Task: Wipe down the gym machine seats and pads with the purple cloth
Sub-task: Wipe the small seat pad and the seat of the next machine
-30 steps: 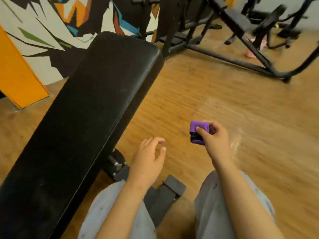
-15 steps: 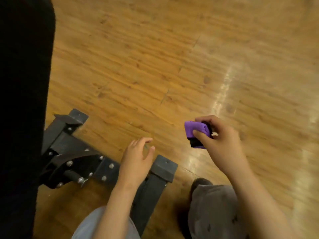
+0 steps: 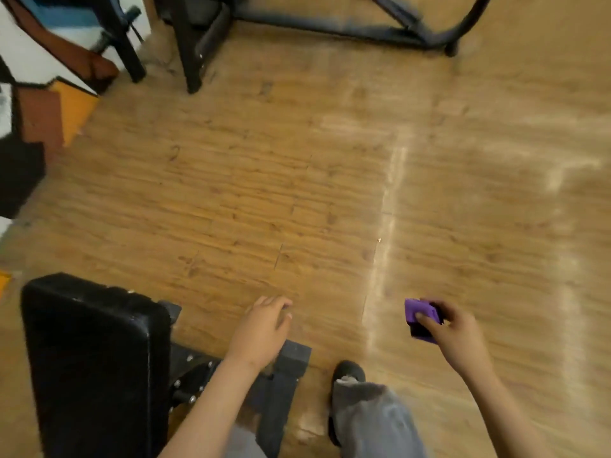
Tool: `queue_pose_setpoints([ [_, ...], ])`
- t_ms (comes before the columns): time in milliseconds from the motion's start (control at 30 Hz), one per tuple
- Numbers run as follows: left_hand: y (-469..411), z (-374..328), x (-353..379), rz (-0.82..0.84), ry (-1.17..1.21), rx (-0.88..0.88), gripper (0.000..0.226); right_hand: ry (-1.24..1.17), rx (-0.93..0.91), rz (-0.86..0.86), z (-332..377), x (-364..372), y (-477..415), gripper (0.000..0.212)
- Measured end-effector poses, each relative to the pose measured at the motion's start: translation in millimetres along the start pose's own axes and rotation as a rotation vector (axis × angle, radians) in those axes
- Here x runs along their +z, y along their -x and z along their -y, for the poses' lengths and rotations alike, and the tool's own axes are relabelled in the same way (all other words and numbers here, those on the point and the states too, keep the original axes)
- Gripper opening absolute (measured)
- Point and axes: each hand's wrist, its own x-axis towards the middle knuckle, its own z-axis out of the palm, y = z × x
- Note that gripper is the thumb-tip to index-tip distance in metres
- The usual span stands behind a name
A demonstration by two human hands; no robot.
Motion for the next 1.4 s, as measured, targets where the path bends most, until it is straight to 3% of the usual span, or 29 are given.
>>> queue_pose_setpoints([
  [200,-10,-129,-100,-0.118,0.019,0.108,0.027,-0.092,-0.099,-0.154,90,-137,22,0.021],
  [367,-23,-202,-142,-0.181,0.072,0.293,0.021,-0.236,-0.181,-0.297,125,-181,45,0.021],
  [567,-37,-195,-151,-0.213,0.116,0.346,0.013,-0.31,-0.15,-0.346,128,-185,43,0.021],
  [700,-61,-167,-143,-0.145,0.137,0.259,0.016,-0.293,-0.097,-0.364,127,-186,17,0.018],
  [967,-202,-197,-171,-0.063,0.175,0.229,0.011,-0.238,-0.009,-0.407,169,-188,-117,0.016],
  [1133,-327,-236,-230,-0.041,0.16,0.231,0.01,-0.116,0.012,-0.418,230,-201,-239,0.02],
  [1400,-473,-321,-322,-0.086,0.153,0.289,0.012,-0.174,-0.058,-0.497,328,-243,-391,0.024],
])
